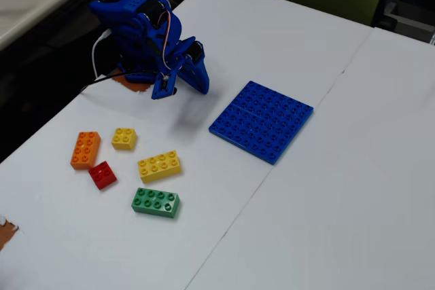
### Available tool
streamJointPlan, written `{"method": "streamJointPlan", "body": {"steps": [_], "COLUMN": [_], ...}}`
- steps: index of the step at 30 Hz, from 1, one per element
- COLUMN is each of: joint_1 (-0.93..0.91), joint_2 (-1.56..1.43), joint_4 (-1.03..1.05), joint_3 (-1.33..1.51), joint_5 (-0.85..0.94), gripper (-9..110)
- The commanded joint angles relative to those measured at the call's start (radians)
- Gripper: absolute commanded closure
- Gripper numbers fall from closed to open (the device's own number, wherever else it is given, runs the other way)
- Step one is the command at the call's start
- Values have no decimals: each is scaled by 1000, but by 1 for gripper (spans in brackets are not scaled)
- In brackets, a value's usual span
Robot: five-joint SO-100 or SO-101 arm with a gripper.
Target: Pick up the 2x2 yellow block and go up the 8x8 blue block.
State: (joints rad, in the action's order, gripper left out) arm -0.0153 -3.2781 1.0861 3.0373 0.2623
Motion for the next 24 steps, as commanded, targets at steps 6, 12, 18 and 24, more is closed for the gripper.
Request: {"method": "streamJointPlan", "body": {"steps": [6, 12, 18, 24], "joint_1": [28, -37, -201, -364], "joint_2": [-41, -41, -41, -20], "joint_4": [-78, -80, 155, 265], "joint_3": [31, 32, -29, -156], "joint_5": [541, 1052, 1667, 1942], "gripper": [101, 101, 101, 100]}}
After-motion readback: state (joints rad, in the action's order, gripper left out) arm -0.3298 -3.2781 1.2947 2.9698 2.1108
